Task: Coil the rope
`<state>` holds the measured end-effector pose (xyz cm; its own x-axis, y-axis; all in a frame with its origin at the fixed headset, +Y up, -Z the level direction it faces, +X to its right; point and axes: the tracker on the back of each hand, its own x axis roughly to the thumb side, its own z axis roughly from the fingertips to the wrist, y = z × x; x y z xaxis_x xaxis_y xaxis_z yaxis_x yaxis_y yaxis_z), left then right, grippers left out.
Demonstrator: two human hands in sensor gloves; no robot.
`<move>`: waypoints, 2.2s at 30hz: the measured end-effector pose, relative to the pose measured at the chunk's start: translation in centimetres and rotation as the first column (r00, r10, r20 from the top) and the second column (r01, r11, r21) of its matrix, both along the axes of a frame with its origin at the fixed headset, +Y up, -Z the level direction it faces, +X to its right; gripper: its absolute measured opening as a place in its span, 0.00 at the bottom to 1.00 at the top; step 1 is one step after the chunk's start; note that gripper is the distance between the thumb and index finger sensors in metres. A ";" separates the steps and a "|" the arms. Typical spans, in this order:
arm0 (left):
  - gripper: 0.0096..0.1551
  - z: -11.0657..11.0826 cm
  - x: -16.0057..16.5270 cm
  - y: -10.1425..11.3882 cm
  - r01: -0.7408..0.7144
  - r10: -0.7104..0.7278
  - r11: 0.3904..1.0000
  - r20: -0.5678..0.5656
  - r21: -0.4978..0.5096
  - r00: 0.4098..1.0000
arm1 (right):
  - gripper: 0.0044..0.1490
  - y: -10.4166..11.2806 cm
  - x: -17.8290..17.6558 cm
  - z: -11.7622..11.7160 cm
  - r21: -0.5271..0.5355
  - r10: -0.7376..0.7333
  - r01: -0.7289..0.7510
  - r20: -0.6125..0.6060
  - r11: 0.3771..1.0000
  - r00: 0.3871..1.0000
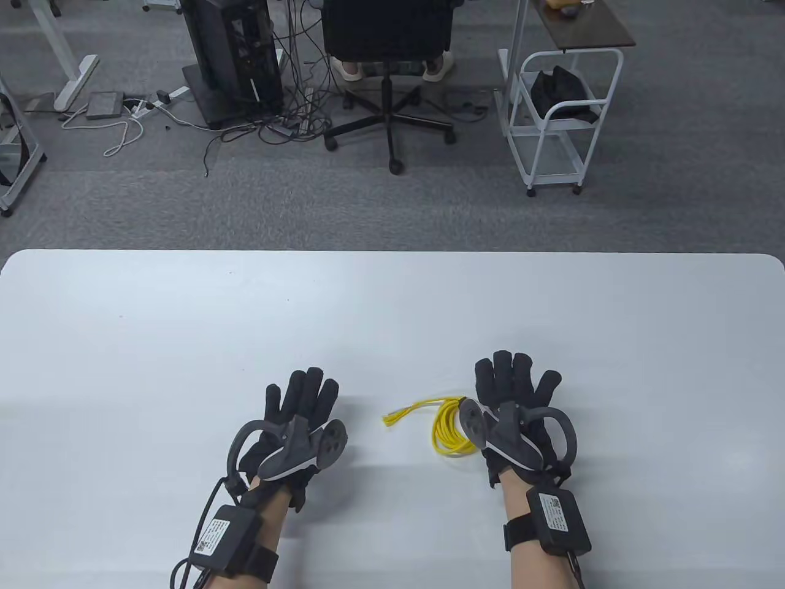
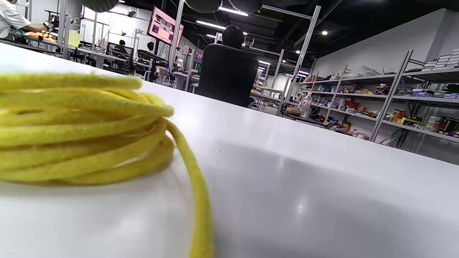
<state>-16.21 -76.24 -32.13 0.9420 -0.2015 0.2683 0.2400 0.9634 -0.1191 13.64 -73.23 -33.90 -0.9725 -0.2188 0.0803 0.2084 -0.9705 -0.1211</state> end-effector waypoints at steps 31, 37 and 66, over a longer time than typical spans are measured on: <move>0.50 0.5 0.7 0.3 0.071 -0.071 0.997 0.024 0.011 0.997 | 0.39 -2.6 -2.1 -1.0 -0.189 0.110 -0.109 -0.004 0.976 0.994; 0.50 0.5 0.9 0.2 0.094 -0.094 0.996 0.029 0.001 0.995 | 0.33 -3.2 -2.8 -1.2 -0.129 0.185 -0.179 0.035 0.975 0.982; 0.49 0.9 2.3 2.3 -0.570 0.584 0.790 -0.006 -0.224 0.812 | 0.26 3.5 -4.7 1.3 0.120 -0.589 0.620 -0.217 0.775 0.778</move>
